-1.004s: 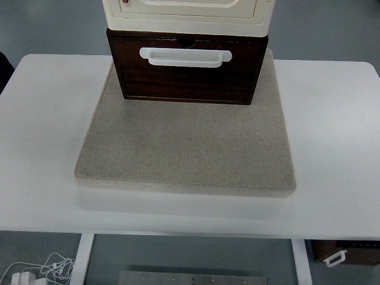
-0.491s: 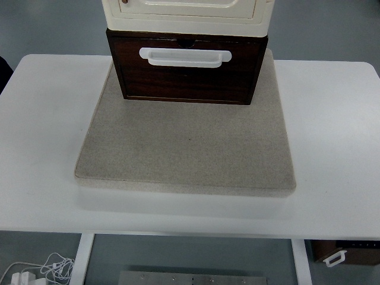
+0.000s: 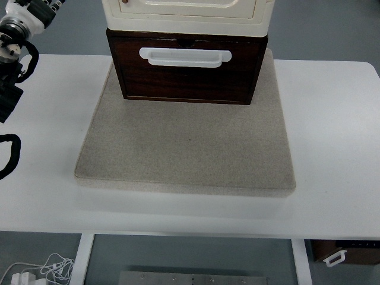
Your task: Close drawer under combined cabinet
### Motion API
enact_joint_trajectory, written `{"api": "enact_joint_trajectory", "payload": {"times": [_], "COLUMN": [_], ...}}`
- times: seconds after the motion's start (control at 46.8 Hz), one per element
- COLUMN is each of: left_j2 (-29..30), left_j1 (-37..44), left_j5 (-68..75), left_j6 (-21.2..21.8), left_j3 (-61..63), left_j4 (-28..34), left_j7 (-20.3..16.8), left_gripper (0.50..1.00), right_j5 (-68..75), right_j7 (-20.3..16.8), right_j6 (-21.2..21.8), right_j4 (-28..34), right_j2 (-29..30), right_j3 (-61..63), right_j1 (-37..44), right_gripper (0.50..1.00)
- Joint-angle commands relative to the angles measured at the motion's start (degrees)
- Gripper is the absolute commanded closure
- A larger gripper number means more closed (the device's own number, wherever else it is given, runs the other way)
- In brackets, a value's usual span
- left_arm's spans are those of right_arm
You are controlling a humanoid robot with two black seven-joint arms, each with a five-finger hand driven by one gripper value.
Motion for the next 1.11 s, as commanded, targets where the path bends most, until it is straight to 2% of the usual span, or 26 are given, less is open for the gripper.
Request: {"api": "enact_joint_trajectory", "payload": {"times": [0.0,0.214,0.577,1.089], "left_j2": [-1.1,-2.7,-3.2,-6.8], "left_j1": [1.6,5.3,6.8,6.7], "left_j5": [-1.8,-3.5,-7.6,-8.7], "left_j6": [0.0,-1.2,-7.0,-7.1], "left_j3": [0.0,-0.2,-0.1,0.1], "left_j4": [0.2,0.0,0.2,-0.3], "left_j7": [-0.1,-0.2,-0.9,-2.7], "left_gripper": [0.500,0.500,0.500,0.500], "right_j5": [0.0,0.0,0.1,0.1], "right_j7": [0.0,-0.1,-0.1,-0.1], "right_j6": [0.0,-0.1,-0.1,-0.1], "right_j4": [0.0,-0.1,0.0,0.0], "right_j2": [0.0,0.0,0.0,0.0], "right_j3": [0.0,0.1,0.1,0.1], "right_j1": [0.0,0.0,0.0,0.1], "right_gripper": [0.548,0.548,0.548,0.548]}}
